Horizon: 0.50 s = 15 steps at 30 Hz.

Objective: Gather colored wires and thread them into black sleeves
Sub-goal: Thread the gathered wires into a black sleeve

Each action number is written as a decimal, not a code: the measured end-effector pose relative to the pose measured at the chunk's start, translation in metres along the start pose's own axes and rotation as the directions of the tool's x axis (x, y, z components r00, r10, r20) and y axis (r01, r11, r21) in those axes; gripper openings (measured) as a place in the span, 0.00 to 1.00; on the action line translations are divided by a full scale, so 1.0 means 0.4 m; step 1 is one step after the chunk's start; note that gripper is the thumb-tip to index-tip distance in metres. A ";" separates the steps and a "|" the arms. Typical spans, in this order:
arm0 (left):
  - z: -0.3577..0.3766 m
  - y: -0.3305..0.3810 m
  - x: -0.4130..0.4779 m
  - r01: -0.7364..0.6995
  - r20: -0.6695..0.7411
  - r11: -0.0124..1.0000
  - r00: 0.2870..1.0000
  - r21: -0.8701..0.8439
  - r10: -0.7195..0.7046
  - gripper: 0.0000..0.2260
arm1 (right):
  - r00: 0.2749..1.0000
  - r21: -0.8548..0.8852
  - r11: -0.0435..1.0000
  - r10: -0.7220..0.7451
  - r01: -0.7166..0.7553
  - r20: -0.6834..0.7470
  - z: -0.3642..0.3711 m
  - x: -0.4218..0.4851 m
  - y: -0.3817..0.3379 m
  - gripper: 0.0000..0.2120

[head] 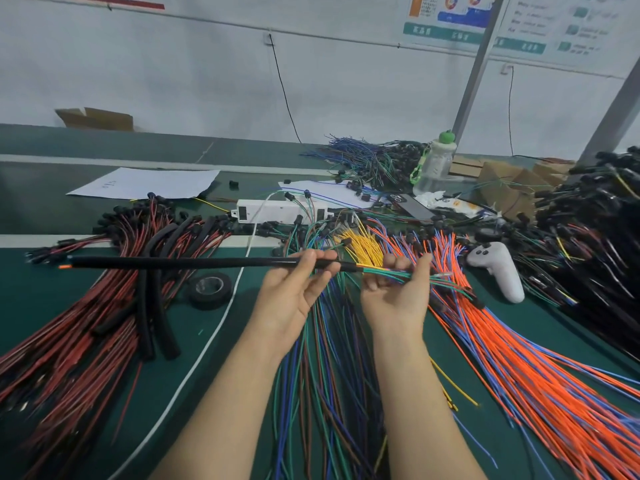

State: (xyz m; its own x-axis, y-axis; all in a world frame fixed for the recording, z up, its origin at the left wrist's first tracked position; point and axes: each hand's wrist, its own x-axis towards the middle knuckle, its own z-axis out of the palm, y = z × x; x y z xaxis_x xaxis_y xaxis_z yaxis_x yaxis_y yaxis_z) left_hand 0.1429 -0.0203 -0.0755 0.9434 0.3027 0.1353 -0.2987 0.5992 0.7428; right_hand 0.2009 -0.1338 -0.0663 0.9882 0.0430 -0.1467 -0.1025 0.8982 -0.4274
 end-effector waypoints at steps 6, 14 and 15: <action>0.035 -0.051 -0.015 0.012 -0.005 0.999 1.000 0.048 -0.012 0.11 | 0.993 -0.327 0.944 -0.015 0.052 0.115 0.013 -0.019 0.105 0.26; 0.003 -0.002 0.005 -0.049 -0.106 0.995 0.994 -0.082 0.040 0.11 | 0.960 -0.196 0.962 0.225 -0.192 0.166 0.024 -0.031 0.066 0.26; -0.003 0.003 0.006 -0.055 -0.118 0.994 0.992 -0.095 0.044 0.11 | 0.969 -0.122 0.975 0.202 -0.186 0.138 0.020 -0.029 0.057 0.23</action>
State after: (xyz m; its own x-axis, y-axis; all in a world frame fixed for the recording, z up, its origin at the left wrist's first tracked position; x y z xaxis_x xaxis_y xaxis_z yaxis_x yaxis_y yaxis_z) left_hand 0.1445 -0.0179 -0.0750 0.9058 0.4142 0.0892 -0.3627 0.6490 0.6688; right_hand 0.1880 -0.1104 -0.0671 0.9530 0.2840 -0.1056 -0.2979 0.8143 -0.4982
